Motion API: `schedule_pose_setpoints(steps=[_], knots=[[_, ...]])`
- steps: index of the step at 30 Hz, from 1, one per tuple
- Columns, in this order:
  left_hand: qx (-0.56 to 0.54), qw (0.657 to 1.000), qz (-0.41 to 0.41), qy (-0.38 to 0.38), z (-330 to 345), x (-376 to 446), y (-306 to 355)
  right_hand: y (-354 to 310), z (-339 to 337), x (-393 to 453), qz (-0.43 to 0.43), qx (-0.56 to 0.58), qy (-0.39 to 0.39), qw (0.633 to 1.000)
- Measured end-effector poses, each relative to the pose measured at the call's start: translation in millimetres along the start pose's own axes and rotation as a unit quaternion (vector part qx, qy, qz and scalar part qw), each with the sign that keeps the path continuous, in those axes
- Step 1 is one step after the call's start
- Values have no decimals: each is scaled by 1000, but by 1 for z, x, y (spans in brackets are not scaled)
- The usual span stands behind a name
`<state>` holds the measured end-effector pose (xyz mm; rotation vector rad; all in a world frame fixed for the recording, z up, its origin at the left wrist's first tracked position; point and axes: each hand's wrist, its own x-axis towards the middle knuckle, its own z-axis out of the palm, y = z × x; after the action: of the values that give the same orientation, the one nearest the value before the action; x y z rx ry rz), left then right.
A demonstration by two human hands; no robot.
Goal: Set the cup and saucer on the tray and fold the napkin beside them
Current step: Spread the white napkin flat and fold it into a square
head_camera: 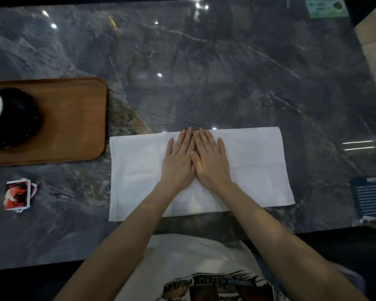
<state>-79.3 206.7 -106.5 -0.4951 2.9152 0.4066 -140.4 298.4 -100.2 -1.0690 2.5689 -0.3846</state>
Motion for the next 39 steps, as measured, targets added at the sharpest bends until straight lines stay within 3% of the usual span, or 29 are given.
schedule_pose_setpoints(steps=[4, 14, 18, 21, 26, 33, 39], knots=[[1, 1000, 4, 11, 2, -8, -20, 5, 2, -2, -9, -34, -7, 999], [-39, 988, -142, 54, -16, -64, -94, -8, -1, 3, 10, -11, 33, 999], [-87, 957, -222, 164, -24, -98, -100, -37, -4, 16, -20, 23, 92, 995], [-143, 913, -297, 241, -26, -126, -97, -70, -10, 26, -135, 35, 21, 990], [-202, 891, -329, 238, -17, -151, -89, -117, 0, 34, -335, 30, -55, 940], [-280, 841, -392, 247, -22, -170, -83, -147, 9, 29, -398, -26, -234, 887], [-323, 815, -429, 216, -28, -178, -83, -155, 12, 26, -430, -79, -219, 873]])
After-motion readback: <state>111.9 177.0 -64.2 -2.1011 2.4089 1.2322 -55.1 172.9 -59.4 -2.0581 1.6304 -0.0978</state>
